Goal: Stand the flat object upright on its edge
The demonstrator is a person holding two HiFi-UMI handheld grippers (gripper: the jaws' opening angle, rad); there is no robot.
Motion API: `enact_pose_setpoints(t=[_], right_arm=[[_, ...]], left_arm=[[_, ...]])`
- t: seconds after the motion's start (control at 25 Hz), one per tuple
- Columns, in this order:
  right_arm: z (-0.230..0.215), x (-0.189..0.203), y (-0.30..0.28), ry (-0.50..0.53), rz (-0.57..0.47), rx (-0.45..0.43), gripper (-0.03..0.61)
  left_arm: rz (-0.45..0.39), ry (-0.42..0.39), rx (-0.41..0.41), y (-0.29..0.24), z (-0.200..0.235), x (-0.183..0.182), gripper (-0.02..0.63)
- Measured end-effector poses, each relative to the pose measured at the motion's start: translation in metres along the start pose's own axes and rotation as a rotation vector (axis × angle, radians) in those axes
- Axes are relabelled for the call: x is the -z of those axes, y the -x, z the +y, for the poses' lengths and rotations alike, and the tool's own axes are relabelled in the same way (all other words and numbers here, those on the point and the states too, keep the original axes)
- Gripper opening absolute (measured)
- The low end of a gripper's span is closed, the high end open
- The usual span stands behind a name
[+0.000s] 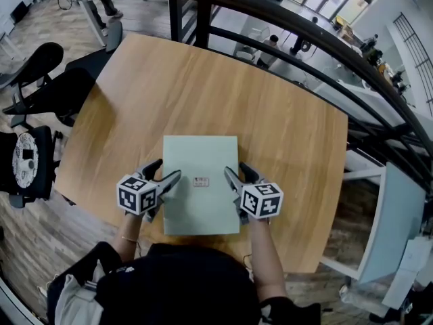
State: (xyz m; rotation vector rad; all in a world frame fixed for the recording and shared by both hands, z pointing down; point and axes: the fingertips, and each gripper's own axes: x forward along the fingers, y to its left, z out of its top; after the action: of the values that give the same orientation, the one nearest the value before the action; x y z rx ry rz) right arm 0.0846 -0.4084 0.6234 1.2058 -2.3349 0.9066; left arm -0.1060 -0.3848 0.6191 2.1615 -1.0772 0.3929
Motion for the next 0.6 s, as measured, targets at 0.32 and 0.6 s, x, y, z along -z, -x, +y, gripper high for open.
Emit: enact_pose_setpoints(t=[0.32, 0.6], right_arm=[[-0.002, 0.013, -0.010, -0.058, 0.034, -0.021, 0.230], [-0.004, 0.013, -0.012, -0.083, 0.033, -0.038, 0.236]], left_arm=[[0.026, 0.061, -0.006, -0.006, 0.006, 0.010, 0.304], [0.014, 0.106, 0.005, -0.009, 0.008, 0.010, 0.305]])
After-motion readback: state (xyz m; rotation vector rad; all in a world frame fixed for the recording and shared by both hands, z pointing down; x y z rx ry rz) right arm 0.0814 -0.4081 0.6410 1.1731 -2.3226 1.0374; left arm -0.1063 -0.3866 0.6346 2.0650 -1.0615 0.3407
